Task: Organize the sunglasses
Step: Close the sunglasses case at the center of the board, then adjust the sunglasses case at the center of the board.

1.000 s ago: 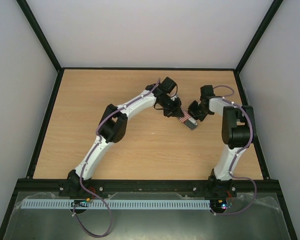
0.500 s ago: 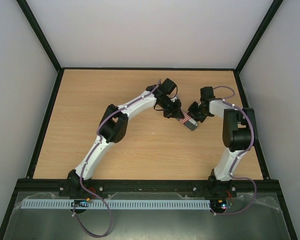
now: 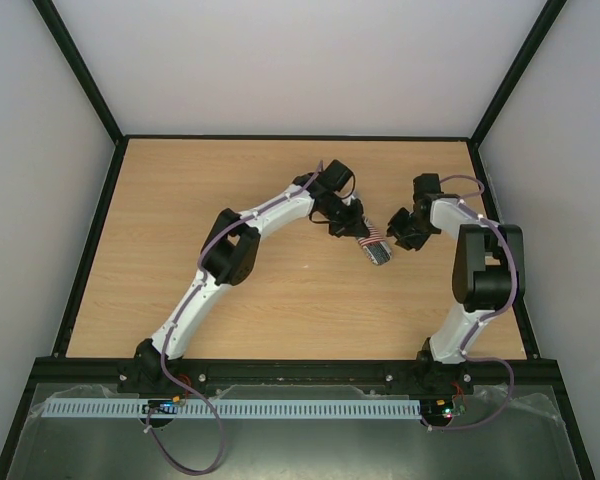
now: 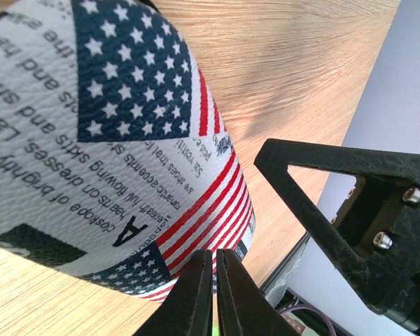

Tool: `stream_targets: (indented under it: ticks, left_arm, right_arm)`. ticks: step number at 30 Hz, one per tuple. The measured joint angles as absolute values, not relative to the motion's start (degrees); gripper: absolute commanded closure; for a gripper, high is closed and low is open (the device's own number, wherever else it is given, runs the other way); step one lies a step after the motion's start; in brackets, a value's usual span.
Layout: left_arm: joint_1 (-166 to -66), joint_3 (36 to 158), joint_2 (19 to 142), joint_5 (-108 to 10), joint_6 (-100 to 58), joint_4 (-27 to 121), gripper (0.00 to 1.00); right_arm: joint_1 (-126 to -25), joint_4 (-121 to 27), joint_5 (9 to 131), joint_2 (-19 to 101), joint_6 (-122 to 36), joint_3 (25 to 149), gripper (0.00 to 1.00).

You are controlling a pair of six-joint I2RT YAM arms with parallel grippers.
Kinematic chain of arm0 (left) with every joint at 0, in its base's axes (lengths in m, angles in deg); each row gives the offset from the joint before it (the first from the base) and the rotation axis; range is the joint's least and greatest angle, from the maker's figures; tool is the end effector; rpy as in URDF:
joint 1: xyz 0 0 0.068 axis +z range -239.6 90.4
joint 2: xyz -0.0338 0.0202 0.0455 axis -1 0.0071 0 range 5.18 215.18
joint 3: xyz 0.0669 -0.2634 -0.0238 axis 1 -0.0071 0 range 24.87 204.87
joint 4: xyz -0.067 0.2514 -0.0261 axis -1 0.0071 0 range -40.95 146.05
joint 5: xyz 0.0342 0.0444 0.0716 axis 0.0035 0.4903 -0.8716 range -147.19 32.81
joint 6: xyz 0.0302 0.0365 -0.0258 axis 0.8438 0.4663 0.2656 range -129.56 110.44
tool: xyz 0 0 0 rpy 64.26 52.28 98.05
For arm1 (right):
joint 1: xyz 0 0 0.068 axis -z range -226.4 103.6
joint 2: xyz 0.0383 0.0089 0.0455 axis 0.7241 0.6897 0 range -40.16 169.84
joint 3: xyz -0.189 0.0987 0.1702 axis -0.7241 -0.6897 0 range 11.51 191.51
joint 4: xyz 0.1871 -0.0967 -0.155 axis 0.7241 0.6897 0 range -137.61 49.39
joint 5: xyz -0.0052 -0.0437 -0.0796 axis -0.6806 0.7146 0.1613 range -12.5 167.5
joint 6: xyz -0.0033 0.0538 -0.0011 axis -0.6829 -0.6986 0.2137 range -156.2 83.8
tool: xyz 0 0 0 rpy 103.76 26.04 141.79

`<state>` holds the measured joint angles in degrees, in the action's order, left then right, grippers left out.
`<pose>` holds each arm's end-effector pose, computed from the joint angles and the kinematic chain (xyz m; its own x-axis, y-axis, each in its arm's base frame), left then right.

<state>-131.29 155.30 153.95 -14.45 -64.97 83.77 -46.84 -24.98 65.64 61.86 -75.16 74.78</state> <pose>0.4002 -0.3888 0.1501 -0.9917 0.0737 0.1054 -0.0411 0.5951 -0.8026 0.3556 0.0100 0.1696 -0.7493 0.6095 -0.2591 0.4694 0.7647 0.4414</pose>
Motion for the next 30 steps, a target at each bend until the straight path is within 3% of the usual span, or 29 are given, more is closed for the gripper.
stream_targets:
  ticks: [4, 9, 13, 18, 30]
  left_arm:
    - [-131.0, 155.3, 154.0, -14.1, -65.1, 83.0, 0.85]
    - [-130.2, 155.3, 153.0, -14.2, -65.5, 82.7, 0.58]
    - [-127.6, 154.0, 150.1, -16.2, -64.6, 84.2, 0.42]
    - [-124.0, 148.0, 141.6, -18.4, -62.9, 85.2, 0.35]
    - [-118.5, 123.4, 116.6, -23.4, -56.7, 86.9, 0.34]
  right_arm:
    - [-46.2, -23.5, 65.9, 61.7, -74.8, 75.0, 0.67]
    - [-46.1, -22.3, 66.0, 61.7, -74.4, 75.8, 0.65]
    - [-46.1, -21.2, 66.2, 61.7, -73.9, 76.5, 0.66]
    - [-46.2, -20.2, 65.9, 61.7, -72.4, 76.1, 0.7]
    - [-56.7, -16.6, 66.4, 57.0, -72.5, 73.1, 0.73]
